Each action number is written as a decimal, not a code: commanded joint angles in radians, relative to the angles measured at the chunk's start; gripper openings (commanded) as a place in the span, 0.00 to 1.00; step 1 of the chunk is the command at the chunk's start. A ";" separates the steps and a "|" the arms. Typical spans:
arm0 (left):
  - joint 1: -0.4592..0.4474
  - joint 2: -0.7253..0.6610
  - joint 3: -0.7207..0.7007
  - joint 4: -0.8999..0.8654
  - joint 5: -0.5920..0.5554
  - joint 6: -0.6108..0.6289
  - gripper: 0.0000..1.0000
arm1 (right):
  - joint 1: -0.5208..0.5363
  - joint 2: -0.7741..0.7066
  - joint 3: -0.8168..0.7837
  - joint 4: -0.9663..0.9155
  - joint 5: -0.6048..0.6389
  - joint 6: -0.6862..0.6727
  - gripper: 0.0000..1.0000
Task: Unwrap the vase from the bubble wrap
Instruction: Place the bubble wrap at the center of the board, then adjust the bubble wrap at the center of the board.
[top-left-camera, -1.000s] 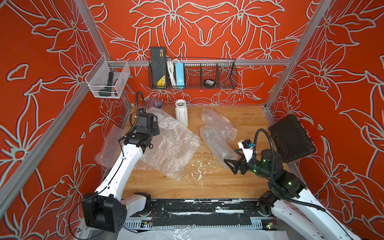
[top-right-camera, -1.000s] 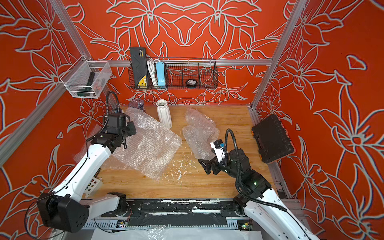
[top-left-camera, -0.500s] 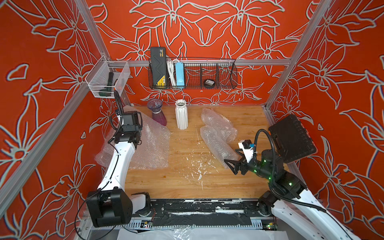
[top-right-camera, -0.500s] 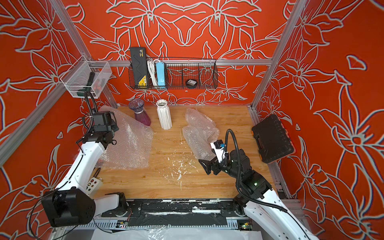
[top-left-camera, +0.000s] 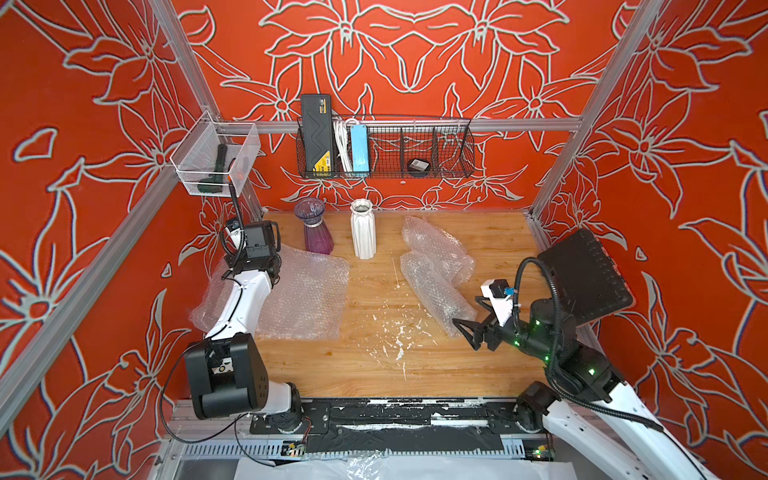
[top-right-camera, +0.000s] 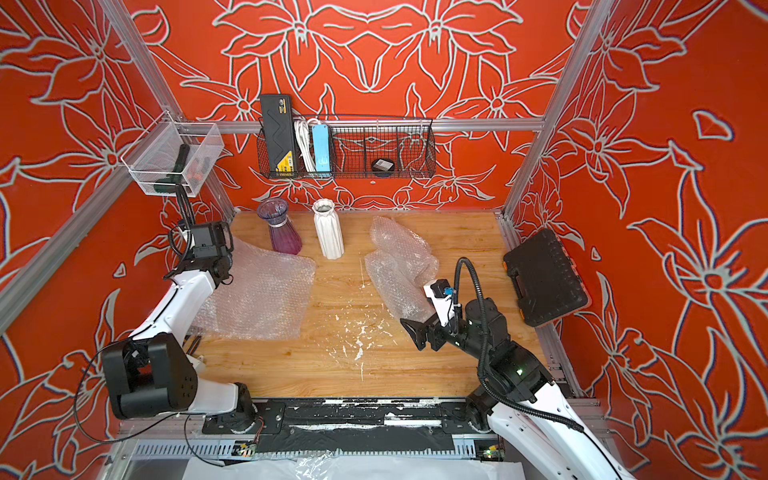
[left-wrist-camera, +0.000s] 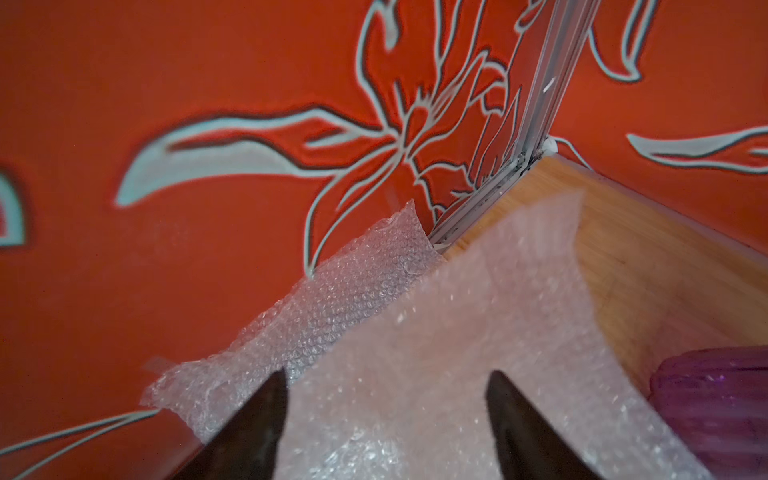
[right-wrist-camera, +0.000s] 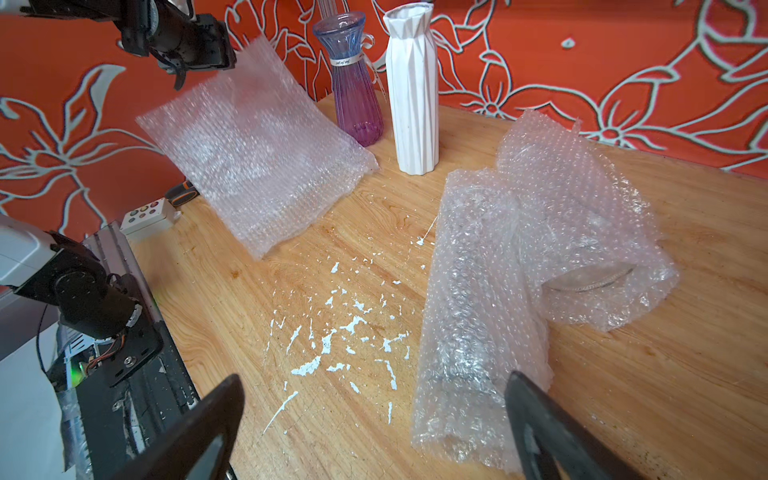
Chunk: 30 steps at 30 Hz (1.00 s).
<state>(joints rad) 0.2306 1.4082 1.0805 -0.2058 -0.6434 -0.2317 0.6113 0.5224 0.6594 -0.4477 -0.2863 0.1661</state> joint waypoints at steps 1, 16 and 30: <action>0.002 -0.030 0.028 0.019 0.036 -0.016 0.89 | -0.004 0.004 0.035 -0.045 0.023 -0.014 0.98; -0.529 -0.396 -0.248 -0.071 0.670 -0.234 0.93 | -0.022 0.310 0.187 -0.216 0.236 -0.050 0.98; -0.995 -0.397 -0.474 0.279 0.803 -0.401 0.94 | -0.143 0.561 0.148 -0.087 0.163 0.021 0.98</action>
<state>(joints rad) -0.7593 1.0470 0.6529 -0.0345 0.0952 -0.5709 0.4751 1.0786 0.8318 -0.5774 -0.0872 0.1562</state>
